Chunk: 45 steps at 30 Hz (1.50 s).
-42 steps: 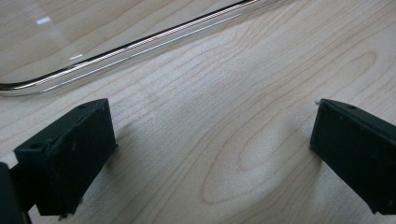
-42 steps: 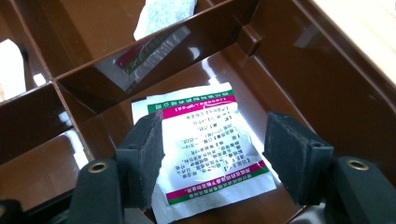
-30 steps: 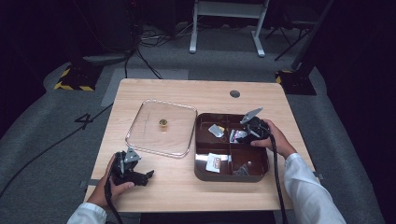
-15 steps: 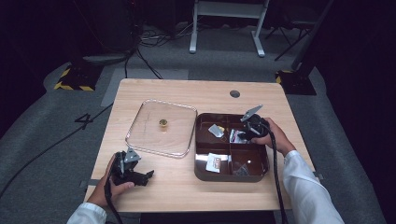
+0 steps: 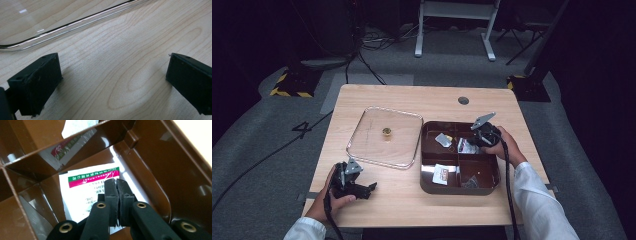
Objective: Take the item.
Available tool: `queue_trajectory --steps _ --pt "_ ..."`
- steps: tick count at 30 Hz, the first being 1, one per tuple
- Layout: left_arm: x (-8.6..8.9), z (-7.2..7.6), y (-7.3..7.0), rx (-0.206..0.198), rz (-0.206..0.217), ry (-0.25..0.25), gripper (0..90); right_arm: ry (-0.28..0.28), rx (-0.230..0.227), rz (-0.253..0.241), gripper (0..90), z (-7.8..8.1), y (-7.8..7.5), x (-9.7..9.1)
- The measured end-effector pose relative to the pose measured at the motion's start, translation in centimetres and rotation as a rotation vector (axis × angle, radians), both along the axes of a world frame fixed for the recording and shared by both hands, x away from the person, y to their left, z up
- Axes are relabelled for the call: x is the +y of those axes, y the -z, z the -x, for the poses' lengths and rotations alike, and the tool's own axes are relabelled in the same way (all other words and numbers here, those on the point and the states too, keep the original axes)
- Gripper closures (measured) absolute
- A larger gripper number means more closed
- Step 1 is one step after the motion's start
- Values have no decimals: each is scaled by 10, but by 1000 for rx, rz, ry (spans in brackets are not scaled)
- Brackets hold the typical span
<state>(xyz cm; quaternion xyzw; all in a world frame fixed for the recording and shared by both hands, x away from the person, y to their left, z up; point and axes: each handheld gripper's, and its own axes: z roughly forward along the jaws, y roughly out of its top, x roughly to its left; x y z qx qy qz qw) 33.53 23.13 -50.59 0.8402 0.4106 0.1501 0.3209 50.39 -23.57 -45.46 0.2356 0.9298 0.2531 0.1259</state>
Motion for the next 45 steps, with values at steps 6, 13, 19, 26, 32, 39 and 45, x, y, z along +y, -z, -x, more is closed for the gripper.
queue_trajectory --steps 6,13,19,26,32,39,45 --pt "0 0 0 0 1 0 2 7 -23 -16 892 3 -6 -1" --pt "0 0 0 0 0 -1 2 17 -57 -62 893 7 -14 -4" --pt "0 0 0 0 0 0 2 5 -91 -99 894 13 -22 -5" --pt "0 0 0 0 1 0 2 3 -128 -133 895 20 -33 -8" --pt "0 0 0 0 0 0 2 9 -173 -162 895 27 -47 -16" --pt "0 0 0 0 0 0 2 19 -206 -183 895 34 -62 -28" --pt "0 0 0 0 -1 -1 2 16 -218 -193 895 42 -71 -35"
